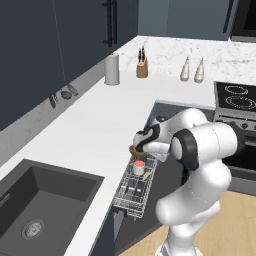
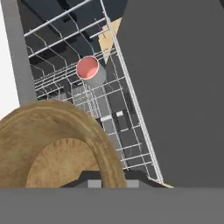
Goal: Pick up the cup and bowl from the counter, place them in the dishwasher, and close the dishwasher door.
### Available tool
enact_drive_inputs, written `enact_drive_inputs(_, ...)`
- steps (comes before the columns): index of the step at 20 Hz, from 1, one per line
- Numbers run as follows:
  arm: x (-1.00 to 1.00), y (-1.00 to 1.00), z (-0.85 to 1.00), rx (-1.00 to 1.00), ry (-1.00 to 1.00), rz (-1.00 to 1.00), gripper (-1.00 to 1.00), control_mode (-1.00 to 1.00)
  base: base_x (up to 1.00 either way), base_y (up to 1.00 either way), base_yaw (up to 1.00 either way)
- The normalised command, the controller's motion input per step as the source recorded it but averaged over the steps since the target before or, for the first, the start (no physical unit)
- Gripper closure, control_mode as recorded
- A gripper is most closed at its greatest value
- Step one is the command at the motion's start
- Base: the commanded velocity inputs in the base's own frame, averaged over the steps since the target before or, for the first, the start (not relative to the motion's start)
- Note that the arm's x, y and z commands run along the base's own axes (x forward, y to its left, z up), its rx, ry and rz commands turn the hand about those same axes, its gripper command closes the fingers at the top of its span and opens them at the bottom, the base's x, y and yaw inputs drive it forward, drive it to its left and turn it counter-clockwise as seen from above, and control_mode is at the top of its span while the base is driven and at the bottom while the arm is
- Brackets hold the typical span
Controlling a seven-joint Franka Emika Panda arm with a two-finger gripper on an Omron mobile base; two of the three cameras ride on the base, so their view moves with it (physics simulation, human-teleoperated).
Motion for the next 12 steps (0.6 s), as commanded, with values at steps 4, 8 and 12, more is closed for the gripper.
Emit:
enact_drive_inputs(4,-0.91,-1.0,-0.03,0.16,0.0,0.0,1.0,-1.0,0.0,0.0,0.0)
enact_drive_inputs(8,-0.32,-0.76,-0.34,0.23,0.08,0.0,1.0,-1.0,0.0,0.0,0.0)
enact_drive_inputs(12,0.0,-0.33,-0.5,0.3,0.1,0.0,1.0,-1.0,0.0,0.0,0.0)
